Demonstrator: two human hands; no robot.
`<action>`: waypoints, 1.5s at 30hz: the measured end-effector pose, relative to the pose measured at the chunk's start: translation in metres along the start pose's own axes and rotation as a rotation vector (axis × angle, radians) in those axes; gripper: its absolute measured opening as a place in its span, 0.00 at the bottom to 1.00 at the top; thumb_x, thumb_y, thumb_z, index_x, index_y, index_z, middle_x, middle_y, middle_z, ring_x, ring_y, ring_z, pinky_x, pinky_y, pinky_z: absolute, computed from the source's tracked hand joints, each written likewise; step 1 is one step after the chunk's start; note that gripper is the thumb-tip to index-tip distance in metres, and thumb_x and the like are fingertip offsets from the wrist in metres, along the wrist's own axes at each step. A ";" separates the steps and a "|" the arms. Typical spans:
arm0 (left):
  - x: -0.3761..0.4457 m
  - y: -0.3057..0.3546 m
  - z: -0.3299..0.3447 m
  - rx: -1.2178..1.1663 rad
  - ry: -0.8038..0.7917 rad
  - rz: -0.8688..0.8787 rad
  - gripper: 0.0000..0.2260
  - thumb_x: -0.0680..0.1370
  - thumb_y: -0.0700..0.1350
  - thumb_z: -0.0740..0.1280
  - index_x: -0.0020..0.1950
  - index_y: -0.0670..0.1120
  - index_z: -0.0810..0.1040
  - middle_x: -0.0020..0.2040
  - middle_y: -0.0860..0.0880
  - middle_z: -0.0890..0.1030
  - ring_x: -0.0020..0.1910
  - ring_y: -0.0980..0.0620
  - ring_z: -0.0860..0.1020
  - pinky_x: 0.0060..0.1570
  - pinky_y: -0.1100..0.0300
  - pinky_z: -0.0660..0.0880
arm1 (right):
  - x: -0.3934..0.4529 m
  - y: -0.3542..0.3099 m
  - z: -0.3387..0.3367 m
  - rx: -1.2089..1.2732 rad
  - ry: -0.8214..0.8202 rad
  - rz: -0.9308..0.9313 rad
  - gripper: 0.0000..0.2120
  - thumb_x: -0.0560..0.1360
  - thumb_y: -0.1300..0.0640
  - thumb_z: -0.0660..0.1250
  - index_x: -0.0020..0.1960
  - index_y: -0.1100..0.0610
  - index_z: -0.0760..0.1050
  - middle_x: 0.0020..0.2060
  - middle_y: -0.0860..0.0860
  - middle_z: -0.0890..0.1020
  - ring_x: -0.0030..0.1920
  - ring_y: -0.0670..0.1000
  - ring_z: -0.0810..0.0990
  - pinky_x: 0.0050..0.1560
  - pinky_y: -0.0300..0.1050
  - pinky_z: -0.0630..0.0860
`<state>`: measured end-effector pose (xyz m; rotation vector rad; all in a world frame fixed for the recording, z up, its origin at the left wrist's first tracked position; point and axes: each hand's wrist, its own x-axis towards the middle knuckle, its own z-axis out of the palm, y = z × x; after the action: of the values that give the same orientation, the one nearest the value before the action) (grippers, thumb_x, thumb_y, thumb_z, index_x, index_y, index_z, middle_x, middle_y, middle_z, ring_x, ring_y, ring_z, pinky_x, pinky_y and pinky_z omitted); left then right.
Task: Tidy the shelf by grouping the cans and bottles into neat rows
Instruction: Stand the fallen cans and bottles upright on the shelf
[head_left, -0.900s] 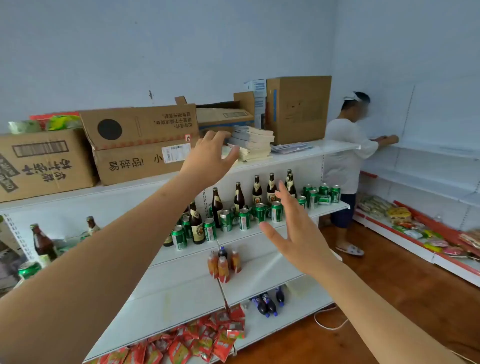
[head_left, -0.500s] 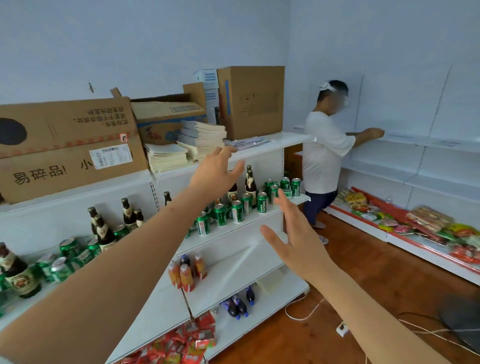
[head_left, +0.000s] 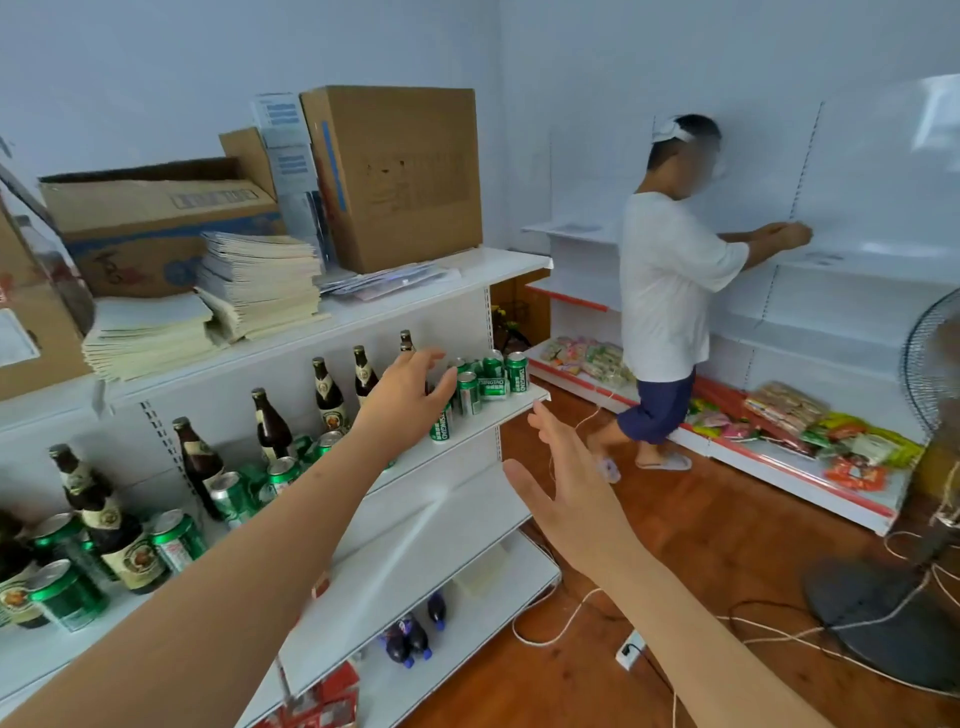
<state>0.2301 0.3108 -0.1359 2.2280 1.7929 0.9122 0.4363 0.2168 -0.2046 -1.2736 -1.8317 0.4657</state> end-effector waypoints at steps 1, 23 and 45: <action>0.011 -0.006 0.008 -0.002 -0.010 -0.004 0.21 0.82 0.57 0.58 0.72 0.48 0.70 0.68 0.47 0.74 0.62 0.48 0.75 0.59 0.54 0.72 | 0.010 0.008 0.003 0.008 0.000 0.009 0.39 0.73 0.25 0.49 0.78 0.41 0.48 0.75 0.40 0.61 0.73 0.41 0.61 0.72 0.50 0.66; 0.256 -0.151 0.141 -0.076 -0.210 -0.003 0.20 0.82 0.53 0.60 0.73 0.49 0.69 0.67 0.46 0.74 0.65 0.48 0.74 0.64 0.53 0.71 | 0.241 0.147 0.094 -0.020 0.015 0.224 0.34 0.75 0.31 0.56 0.76 0.39 0.50 0.74 0.39 0.62 0.72 0.41 0.63 0.70 0.43 0.67; 0.430 -0.193 0.336 -0.132 -0.336 -0.263 0.16 0.79 0.45 0.67 0.67 0.46 0.75 0.58 0.49 0.79 0.57 0.51 0.78 0.55 0.62 0.70 | 0.465 0.404 0.130 -0.019 -0.140 0.336 0.20 0.77 0.54 0.68 0.68 0.51 0.71 0.59 0.48 0.78 0.56 0.45 0.76 0.54 0.38 0.73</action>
<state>0.2927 0.8486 -0.3394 1.8743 1.7543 0.5488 0.5067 0.8220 -0.3650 -1.6061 -1.7415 0.7370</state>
